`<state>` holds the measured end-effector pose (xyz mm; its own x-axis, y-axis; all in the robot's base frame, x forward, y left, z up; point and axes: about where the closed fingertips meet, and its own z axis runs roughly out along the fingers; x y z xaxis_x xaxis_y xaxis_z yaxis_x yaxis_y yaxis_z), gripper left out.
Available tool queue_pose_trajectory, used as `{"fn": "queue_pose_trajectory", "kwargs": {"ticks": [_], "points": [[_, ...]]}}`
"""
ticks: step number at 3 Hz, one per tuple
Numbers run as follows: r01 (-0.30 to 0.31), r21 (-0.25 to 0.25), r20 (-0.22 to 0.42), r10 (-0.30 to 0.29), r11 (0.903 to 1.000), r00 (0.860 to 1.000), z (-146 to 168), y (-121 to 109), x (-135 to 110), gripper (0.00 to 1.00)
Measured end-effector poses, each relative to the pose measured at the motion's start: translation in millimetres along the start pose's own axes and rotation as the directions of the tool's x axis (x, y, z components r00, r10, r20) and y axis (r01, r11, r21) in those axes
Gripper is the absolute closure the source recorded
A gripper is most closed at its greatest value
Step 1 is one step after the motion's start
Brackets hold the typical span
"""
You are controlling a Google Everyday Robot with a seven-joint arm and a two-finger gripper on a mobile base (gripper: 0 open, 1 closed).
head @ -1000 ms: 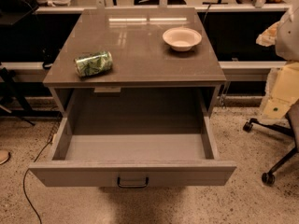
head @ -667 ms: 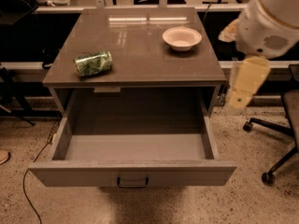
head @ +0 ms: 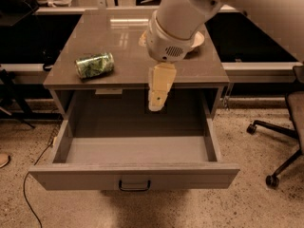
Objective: Place green can into bottom drawer
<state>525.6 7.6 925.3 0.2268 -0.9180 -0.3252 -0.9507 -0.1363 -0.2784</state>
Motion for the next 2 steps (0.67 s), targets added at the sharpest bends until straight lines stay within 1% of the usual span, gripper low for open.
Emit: {"fn": "queue_pose_trajectory", "kwargs": {"ticks": [1,2], "points": [[0.000,0.000,0.000,0.000,1.0000,1.000,0,0,0,0.00],[0.031,0.001,0.032,-0.031,0.9995,0.999,23,-21,-2,0.00]]}}
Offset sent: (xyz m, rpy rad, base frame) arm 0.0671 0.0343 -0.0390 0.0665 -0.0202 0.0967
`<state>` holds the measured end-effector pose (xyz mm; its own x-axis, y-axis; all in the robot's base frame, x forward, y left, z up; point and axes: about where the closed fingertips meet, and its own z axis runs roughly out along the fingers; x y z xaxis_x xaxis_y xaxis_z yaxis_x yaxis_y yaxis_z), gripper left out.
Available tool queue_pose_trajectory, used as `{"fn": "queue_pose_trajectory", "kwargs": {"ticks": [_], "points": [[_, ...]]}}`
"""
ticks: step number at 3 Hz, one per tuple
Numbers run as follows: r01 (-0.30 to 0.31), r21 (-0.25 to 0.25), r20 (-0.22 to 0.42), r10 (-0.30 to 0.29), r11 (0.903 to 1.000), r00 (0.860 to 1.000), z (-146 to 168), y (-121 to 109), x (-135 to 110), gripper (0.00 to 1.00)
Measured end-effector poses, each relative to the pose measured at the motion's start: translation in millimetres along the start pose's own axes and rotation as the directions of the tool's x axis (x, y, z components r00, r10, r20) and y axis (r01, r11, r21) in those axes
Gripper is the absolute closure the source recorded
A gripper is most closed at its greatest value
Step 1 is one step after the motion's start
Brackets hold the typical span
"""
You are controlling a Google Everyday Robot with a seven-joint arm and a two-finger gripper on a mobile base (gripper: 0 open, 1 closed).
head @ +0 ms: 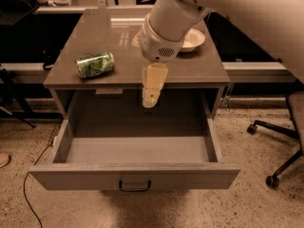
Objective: Place green can into bottom drawer
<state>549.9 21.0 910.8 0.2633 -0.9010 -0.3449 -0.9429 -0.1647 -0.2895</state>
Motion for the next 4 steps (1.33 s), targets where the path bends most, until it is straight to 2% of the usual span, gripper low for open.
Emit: {"fn": "queue_pose_trajectory", "kwargs": {"ticks": [1,2,3,4], "points": [[0.059,0.037,0.037,-0.061,0.9976,0.997,49,-62,-5,0.00],[0.097,0.048,0.021,-0.098,0.9941,0.995,86,-97,-13,0.00],[0.133,0.043,0.019,-0.134,0.9901,0.991,114,-118,-28,0.00],[0.176,0.030,0.018,-0.177,0.9839,0.984,132,-128,-47,0.00]]}}
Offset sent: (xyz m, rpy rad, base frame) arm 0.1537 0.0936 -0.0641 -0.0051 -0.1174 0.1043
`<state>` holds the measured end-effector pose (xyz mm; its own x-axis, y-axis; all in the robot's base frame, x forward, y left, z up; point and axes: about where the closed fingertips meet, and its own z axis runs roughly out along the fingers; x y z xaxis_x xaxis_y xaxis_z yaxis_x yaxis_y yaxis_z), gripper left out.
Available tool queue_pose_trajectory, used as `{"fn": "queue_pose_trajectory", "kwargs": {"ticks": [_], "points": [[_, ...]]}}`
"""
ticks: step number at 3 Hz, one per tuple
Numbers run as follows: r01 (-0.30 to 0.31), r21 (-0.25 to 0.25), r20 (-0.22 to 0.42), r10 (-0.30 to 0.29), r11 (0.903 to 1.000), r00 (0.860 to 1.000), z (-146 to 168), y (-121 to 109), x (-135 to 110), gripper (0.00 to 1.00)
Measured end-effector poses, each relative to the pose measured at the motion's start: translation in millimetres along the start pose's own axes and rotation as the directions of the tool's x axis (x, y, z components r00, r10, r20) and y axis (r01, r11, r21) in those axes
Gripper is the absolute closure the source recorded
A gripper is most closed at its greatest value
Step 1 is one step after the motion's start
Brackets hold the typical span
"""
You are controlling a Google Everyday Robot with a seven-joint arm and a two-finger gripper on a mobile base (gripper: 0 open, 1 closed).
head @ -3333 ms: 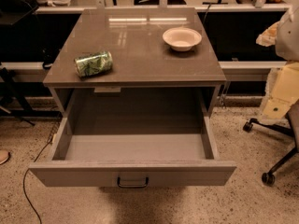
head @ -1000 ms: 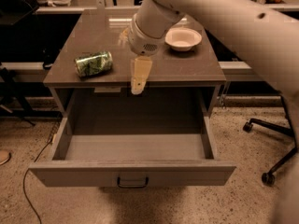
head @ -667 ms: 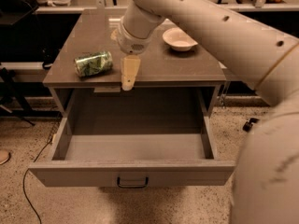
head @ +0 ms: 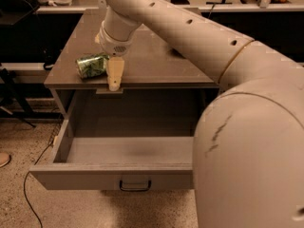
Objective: Place green can into bottom drawer
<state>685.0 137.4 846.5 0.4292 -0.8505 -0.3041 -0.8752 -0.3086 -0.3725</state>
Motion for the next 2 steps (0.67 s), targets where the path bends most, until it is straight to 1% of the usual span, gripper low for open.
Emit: {"fn": "queue_pose_trajectory", "kwargs": {"ticks": [1,2], "points": [[0.017,-0.048,-0.022,-0.018,0.9987,1.000,20.4,-7.7,-11.1,0.00],[0.019,-0.083,-0.036,-0.022,0.9963,0.999,30.0,-9.1,-14.6,0.00]]}}
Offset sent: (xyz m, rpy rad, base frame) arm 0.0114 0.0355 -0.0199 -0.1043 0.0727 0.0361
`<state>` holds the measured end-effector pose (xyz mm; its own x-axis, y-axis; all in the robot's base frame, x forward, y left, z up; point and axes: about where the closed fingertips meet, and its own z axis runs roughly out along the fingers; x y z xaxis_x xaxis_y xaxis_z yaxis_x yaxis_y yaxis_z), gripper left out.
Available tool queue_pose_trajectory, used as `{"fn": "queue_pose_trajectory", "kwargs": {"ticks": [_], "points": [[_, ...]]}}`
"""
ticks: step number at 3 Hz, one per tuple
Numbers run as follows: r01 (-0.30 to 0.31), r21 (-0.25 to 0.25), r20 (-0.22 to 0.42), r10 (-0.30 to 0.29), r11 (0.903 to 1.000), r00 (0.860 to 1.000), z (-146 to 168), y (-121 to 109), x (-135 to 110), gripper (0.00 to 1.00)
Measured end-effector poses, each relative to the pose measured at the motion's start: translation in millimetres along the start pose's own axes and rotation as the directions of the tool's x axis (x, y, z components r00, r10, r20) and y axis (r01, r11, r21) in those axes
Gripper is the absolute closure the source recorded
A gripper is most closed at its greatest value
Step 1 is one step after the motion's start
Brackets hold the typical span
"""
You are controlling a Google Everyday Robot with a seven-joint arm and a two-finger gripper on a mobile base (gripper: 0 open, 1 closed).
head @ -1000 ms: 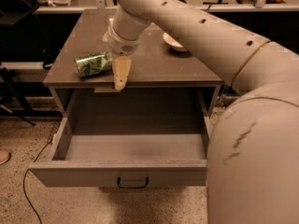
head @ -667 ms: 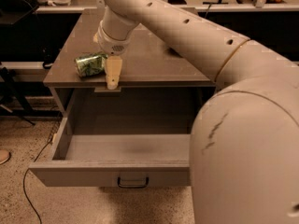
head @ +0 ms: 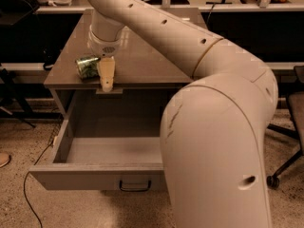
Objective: Place green can into bottom drawer
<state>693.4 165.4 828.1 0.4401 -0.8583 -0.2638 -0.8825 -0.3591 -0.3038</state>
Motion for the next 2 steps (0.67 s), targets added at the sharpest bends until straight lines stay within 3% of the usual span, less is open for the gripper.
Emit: {"fn": "queue_pose_trajectory", "kwargs": {"ticks": [2], "points": [[-0.023,-0.024,-0.020,0.022,0.9994,1.000,-2.5,1.5,2.5,0.42]]}}
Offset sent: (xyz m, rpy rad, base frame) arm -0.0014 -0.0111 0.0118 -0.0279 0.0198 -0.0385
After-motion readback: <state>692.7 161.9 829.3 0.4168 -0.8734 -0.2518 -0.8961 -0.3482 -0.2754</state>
